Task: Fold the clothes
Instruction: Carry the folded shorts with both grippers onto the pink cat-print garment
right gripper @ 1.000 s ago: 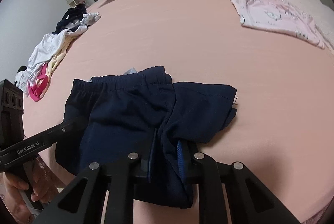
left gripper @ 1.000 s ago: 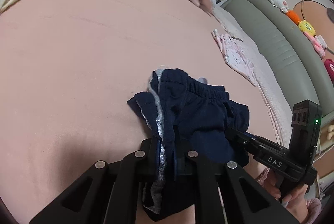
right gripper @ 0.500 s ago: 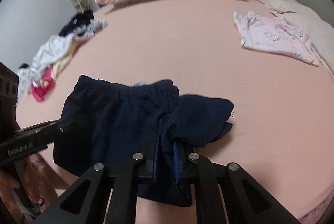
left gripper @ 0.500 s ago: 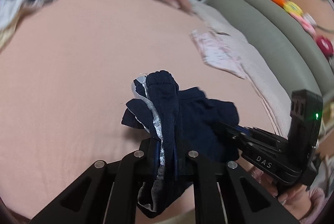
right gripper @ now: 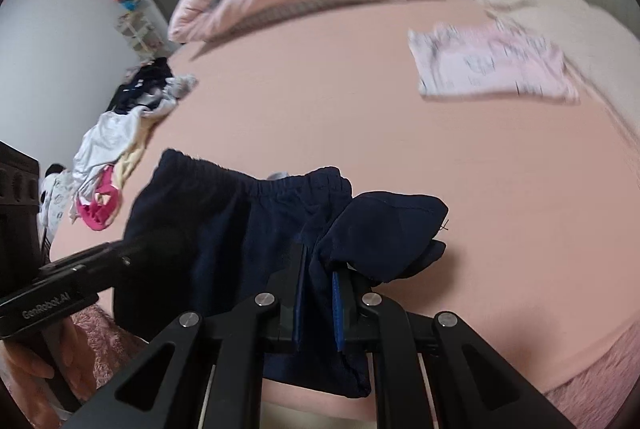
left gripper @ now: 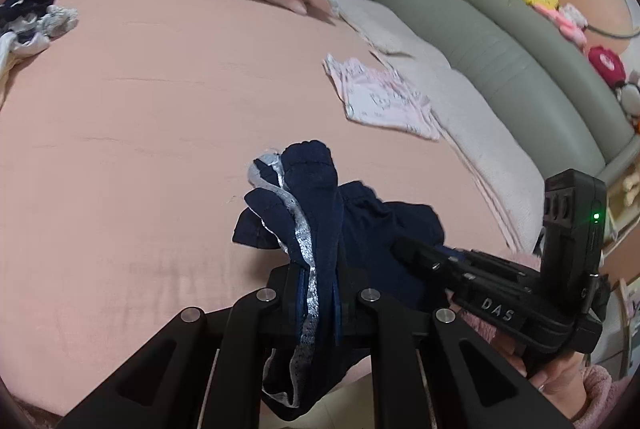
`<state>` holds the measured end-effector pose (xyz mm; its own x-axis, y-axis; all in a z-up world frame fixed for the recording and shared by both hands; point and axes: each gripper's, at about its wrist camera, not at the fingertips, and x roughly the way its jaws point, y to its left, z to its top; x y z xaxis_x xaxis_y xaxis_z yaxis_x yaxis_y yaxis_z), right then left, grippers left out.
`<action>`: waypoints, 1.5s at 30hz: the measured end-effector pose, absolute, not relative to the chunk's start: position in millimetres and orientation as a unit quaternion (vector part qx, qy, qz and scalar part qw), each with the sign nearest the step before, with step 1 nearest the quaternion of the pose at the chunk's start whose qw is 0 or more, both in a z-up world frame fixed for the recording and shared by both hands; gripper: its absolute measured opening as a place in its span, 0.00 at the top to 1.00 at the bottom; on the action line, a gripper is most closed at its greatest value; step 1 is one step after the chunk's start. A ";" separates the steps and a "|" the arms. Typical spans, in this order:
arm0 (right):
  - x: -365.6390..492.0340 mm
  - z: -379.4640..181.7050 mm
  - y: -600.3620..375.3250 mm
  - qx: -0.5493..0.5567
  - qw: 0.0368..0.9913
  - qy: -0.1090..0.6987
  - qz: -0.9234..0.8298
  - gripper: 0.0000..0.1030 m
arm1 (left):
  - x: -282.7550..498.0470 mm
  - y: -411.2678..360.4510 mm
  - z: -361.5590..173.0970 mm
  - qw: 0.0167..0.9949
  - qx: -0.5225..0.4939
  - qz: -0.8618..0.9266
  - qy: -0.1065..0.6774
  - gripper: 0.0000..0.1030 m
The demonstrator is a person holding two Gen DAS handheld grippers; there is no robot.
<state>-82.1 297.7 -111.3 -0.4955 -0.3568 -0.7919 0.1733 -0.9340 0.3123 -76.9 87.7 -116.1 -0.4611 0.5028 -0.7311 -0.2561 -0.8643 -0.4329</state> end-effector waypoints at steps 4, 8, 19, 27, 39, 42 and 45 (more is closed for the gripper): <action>-79.8 -116.7 304.7 0.491 0.145 -0.093 -0.854 0.90 | -76.1 99.7 -115.4 0.233 -0.474 0.840 -0.123 0.92; -83.7 -100.0 310.8 0.487 0.135 -0.083 -0.859 0.90 | -84.7 114.4 -101.7 0.247 -0.468 0.842 -0.105 0.92; -121.7 -42.9 344.7 0.445 0.089 -0.050 -0.890 0.90 | -143.8 184.7 -63.3 0.307 -0.446 0.837 -0.075 0.92; -188.5 -26.0 387.8 0.434 0.063 -0.053 -0.897 0.90 | -208.6 239.0 -44.9 0.321 -0.426 0.842 -0.078 0.92; -323.5 -59.1 477.0 0.424 0.043 -0.054 -0.903 0.90 | -336.6 299.0 -81.8 0.303 -0.426 0.845 -0.114 0.92; -345.8 -73.6 496.6 0.415 0.033 -0.054 -0.908 0.90 | -360.4 307.4 -91.6 0.305 -0.418 0.848 -0.120 0.92; -363.9 -93.8 519.0 0.420 0.031 -0.082 -0.903 0.90 | -379.2 308.2 -116.0 0.294 -0.433 0.842 -0.133 0.92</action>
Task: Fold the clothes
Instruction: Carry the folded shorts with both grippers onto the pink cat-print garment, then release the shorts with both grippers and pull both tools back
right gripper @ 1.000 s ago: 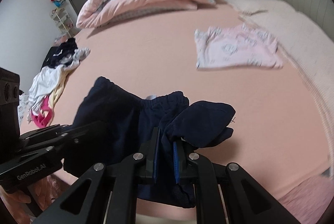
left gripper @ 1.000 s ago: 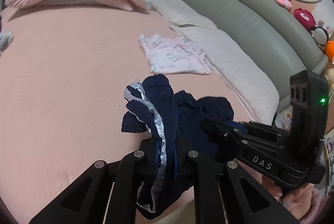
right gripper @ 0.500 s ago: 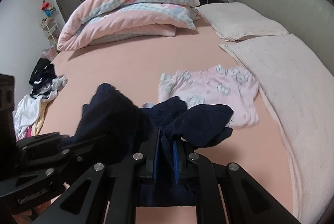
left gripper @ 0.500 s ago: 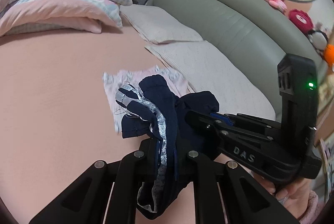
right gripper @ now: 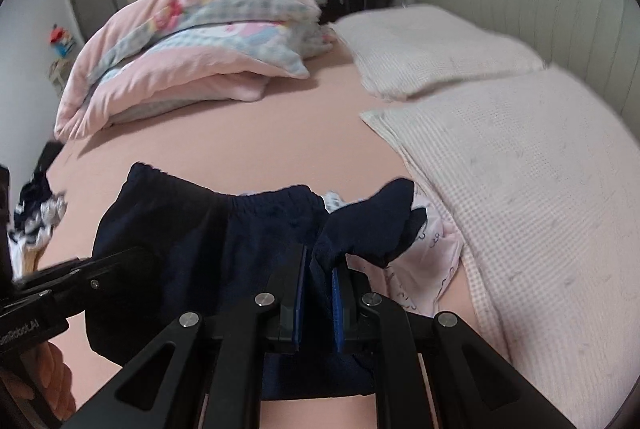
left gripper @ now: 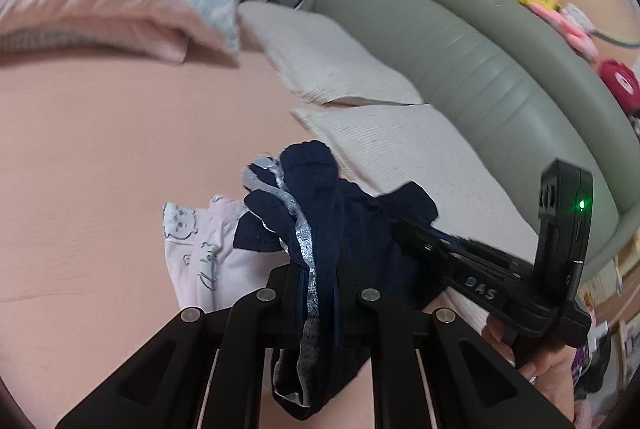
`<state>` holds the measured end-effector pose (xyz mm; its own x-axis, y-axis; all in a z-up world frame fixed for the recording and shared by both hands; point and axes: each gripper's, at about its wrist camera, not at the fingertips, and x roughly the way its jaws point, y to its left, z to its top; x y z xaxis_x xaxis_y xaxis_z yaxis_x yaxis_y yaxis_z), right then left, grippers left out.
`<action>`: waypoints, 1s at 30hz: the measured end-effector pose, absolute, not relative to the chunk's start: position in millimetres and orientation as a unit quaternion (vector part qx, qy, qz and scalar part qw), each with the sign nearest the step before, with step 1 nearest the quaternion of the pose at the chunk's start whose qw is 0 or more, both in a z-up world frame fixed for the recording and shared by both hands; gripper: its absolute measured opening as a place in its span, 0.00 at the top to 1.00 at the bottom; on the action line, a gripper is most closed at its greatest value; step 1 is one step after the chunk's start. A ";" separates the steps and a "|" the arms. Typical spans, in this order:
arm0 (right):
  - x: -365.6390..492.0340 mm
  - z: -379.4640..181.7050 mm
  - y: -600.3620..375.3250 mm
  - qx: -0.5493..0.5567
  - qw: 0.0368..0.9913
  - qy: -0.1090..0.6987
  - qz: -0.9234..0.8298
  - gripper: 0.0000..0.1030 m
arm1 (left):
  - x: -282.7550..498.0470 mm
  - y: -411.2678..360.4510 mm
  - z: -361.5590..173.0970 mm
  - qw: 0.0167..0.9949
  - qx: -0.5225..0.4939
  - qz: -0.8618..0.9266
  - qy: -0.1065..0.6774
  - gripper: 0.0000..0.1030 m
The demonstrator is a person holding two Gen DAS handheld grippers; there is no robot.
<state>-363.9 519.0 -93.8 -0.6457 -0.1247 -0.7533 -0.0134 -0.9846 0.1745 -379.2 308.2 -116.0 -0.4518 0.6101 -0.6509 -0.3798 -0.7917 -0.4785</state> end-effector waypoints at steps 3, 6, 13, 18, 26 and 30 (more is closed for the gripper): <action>-377.9 -131.6 543.1 0.454 0.025 -0.124 -0.882 0.90 | -394.5 304.9 -162.3 0.261 -0.487 0.823 -0.133 0.90; -386.8 -161.2 567.8 0.487 0.017 -0.178 -0.855 0.85 | -397.8 299.0 -196.6 0.238 -0.540 0.797 -0.128 0.88; -365.7 -121.1 569.6 0.436 -0.027 -0.128 -0.890 0.74 | -370.0 309.7 -141.6 0.257 -0.436 0.858 -0.087 0.82; -372.0 -155.1 529.9 0.517 0.049 -0.093 -0.850 0.74 | -379.5 334.7 -165.3 0.249 -0.479 0.841 -0.038 0.82; -357.1 -139.1 500.7 0.497 0.039 -0.005 -0.867 0.74 | -343.9 305.6 -159.4 0.275 -0.421 0.863 -0.054 0.75; -335.1 -142.4 475.6 0.505 0.030 0.062 -0.860 0.74 | -322.7 275.2 -149.4 0.250 -0.437 0.861 -0.074 0.72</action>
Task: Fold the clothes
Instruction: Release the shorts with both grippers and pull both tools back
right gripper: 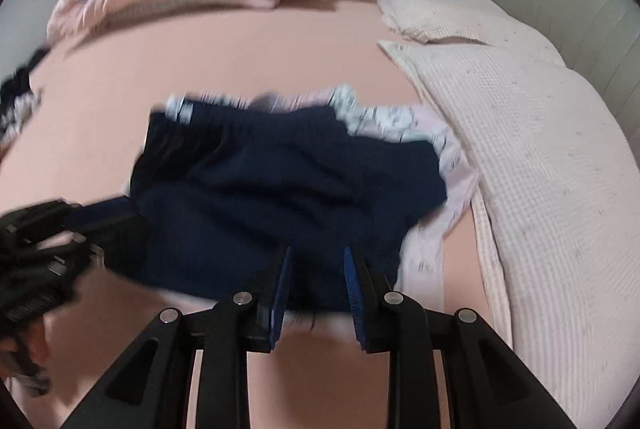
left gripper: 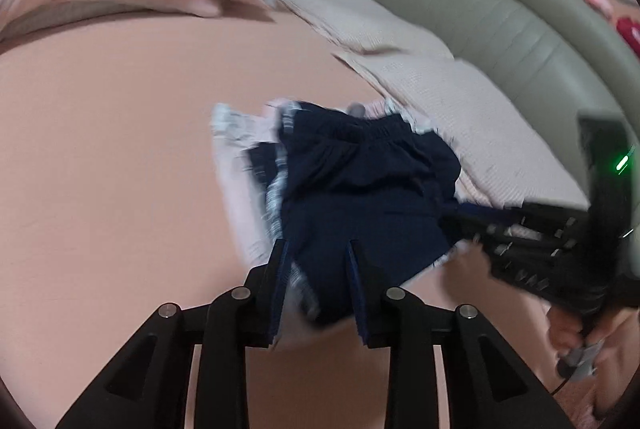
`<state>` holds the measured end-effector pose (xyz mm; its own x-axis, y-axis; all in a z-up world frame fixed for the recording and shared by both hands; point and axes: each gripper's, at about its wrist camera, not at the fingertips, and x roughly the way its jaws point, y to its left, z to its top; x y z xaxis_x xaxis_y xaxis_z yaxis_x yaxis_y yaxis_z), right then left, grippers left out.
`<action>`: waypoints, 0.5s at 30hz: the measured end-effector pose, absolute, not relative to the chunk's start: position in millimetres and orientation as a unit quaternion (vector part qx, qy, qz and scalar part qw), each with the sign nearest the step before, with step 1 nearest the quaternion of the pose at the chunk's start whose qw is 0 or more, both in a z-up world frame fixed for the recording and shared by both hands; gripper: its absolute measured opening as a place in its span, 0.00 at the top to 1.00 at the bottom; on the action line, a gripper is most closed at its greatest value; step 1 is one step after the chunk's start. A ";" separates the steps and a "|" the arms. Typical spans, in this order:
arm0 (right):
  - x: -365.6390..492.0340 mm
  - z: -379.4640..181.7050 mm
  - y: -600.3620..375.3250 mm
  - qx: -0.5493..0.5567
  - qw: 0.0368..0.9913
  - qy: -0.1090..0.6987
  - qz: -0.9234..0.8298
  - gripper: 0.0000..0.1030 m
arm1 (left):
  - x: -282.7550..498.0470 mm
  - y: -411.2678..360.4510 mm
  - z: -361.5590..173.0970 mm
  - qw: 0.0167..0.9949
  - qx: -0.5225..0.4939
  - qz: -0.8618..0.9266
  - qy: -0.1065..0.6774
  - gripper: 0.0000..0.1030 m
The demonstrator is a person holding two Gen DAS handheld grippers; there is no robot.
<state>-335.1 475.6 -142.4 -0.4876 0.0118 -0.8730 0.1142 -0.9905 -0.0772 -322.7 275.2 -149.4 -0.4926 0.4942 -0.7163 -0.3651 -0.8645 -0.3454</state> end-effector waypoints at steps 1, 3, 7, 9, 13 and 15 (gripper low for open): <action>-329.0 -143.9 473.4 0.510 0.026 0.059 -0.858 0.74 | -317.3 267.5 -146.8 0.243 -0.442 0.860 -0.078 0.64; -310.8 -142.4 472.1 0.512 0.020 0.027 -0.858 0.64 | -295.1 245.1 -134.0 0.229 -0.441 0.864 -0.080 0.51; -297.3 -140.0 442.8 0.515 0.013 -0.030 -0.857 0.44 | -285.0 188.9 -115.7 0.203 -0.451 0.865 -0.079 0.39; -284.7 -127.7 419.2 0.512 0.024 -0.035 -0.858 0.43 | -277.6 157.0 -105.1 0.185 -0.448 0.871 -0.077 0.36; -262.6 -80.4 369.7 0.487 0.050 -0.050 -0.870 0.17 | -275.6 110.1 -79.0 0.146 -0.437 0.883 -0.084 0.18; -258.5 -52.1 339.6 0.462 0.045 -0.026 -0.885 0.10 | -270.7 84.1 -60.6 0.131 -0.426 0.890 -0.097 0.18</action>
